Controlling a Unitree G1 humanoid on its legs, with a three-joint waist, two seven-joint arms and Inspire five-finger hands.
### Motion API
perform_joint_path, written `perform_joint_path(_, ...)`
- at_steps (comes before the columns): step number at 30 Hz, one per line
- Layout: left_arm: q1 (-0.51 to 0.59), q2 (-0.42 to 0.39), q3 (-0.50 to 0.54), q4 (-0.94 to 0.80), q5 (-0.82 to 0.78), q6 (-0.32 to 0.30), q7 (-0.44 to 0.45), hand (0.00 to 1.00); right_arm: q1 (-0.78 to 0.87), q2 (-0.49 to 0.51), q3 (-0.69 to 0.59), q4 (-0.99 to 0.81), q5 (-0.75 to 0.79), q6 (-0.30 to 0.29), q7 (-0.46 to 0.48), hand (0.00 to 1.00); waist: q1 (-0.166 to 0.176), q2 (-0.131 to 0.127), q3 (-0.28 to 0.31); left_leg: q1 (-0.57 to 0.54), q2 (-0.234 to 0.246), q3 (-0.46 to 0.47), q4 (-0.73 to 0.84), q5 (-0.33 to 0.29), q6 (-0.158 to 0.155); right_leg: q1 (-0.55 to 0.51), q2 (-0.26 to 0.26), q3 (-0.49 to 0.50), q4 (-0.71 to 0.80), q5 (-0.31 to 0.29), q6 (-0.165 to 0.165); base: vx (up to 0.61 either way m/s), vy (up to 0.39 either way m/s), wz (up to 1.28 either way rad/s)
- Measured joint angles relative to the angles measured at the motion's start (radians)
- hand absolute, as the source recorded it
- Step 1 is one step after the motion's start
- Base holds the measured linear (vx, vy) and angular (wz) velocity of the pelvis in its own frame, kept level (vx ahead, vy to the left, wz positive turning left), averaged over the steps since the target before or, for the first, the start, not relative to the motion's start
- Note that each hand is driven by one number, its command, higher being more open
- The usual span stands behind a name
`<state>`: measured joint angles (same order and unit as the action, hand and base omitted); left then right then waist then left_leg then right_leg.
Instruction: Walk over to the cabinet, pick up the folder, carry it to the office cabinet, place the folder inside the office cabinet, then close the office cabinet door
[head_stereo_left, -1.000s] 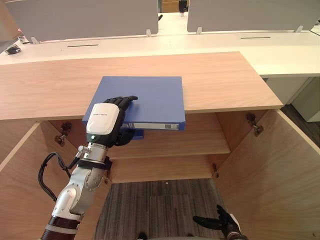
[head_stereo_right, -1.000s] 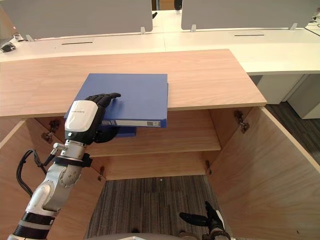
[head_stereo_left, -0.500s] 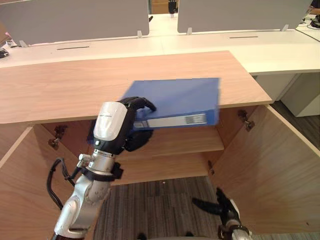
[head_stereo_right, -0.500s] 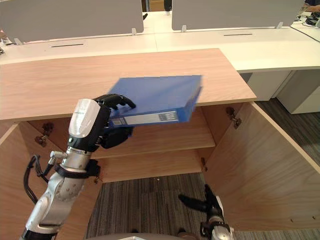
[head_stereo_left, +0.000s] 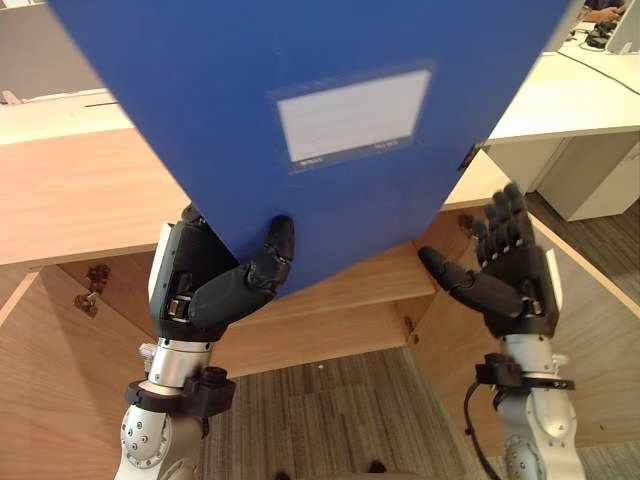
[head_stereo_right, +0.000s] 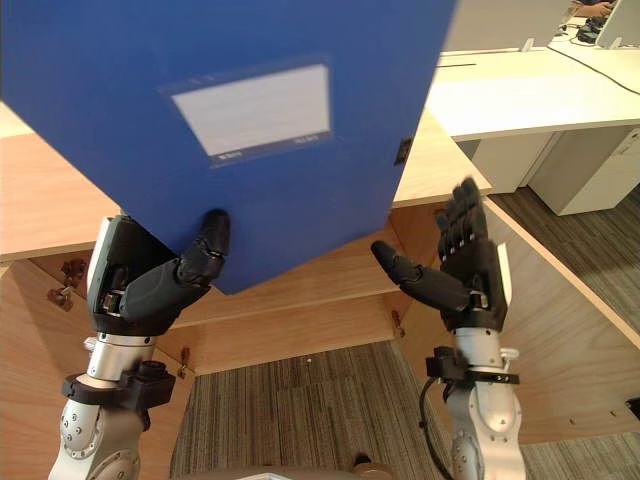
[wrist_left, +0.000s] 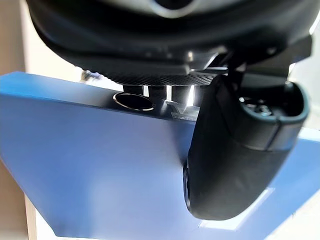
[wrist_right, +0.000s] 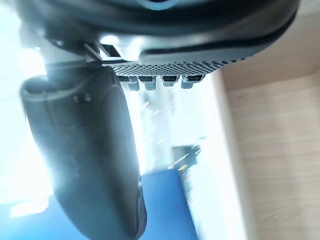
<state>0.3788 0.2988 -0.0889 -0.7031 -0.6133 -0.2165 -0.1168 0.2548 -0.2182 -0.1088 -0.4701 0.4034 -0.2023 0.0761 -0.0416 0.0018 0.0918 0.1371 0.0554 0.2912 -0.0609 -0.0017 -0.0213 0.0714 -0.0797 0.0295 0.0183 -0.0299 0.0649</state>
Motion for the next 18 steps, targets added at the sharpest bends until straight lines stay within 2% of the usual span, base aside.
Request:
perform_joint_path(4,0.008,0.031,-0.007,0.005,-0.078,0.022,-0.043,0.0,-0.076,-0.084,0.024,-0.01,0.041,-0.015,0.023,1.0,0.002,0.0,0.0,0.0,0.0,0.0,0.0,0.0,0.0,0.0,0.0,0.0,0.0,0.001,0.001,-0.01,-0.017,0.0)
perform_joint_path(9,0.014,0.076,-0.035,0.059,-0.132,0.025,-0.067,0.0,-0.143,-0.233,0.127,-0.006,0.086,-0.019,0.053,1.0,0.003,0.0,0.0,-0.002,0.0,-0.001,0.001,0.0,0.0,0.0,0.0,-0.001,0.0,0.002,0.004,-0.01,-0.012,0.0)
perform_joint_path(10,0.016,0.081,-0.034,0.082,-0.159,0.023,-0.066,0.0,-0.17,-0.296,0.157,0.012,0.089,-0.019,0.054,0.0,0.004,0.0,0.0,-0.003,0.0,-0.002,0.001,0.0,0.0,0.0,-0.001,-0.002,0.0,0.003,0.005,0.0,0.0,0.0)
perform_joint_path(12,0.016,0.089,-0.034,0.094,-0.175,0.022,-0.065,0.0,-0.192,-0.343,0.184,0.032,0.102,-0.019,0.055,0.0,0.005,-0.001,0.0,-0.004,0.0,-0.003,0.001,0.0,0.0,0.0,-0.001,-0.002,0.0,0.003,0.005,0.0,0.0,0.0)
perform_joint_path(15,0.016,0.151,-0.038,0.119,-0.195,0.005,-0.064,0.0,-0.252,-0.454,0.268,0.11,0.168,-0.016,0.057,0.0,0.012,0.0,-0.001,-0.007,0.0,-0.007,0.004,0.0,0.0,0.0,-0.001,-0.006,0.0,0.003,0.006,-0.02,-0.021,0.02)
perform_joint_path(18,0.016,0.207,-0.053,0.139,-0.194,0.006,-0.064,0.0,-0.279,-0.515,0.31,0.142,0.226,-0.005,0.062,0.0,0.025,0.0,-0.001,-0.01,0.0,-0.012,0.005,0.001,0.001,0.0,-0.002,-0.01,0.0,0.003,0.006,-0.02,-0.032,0.06)
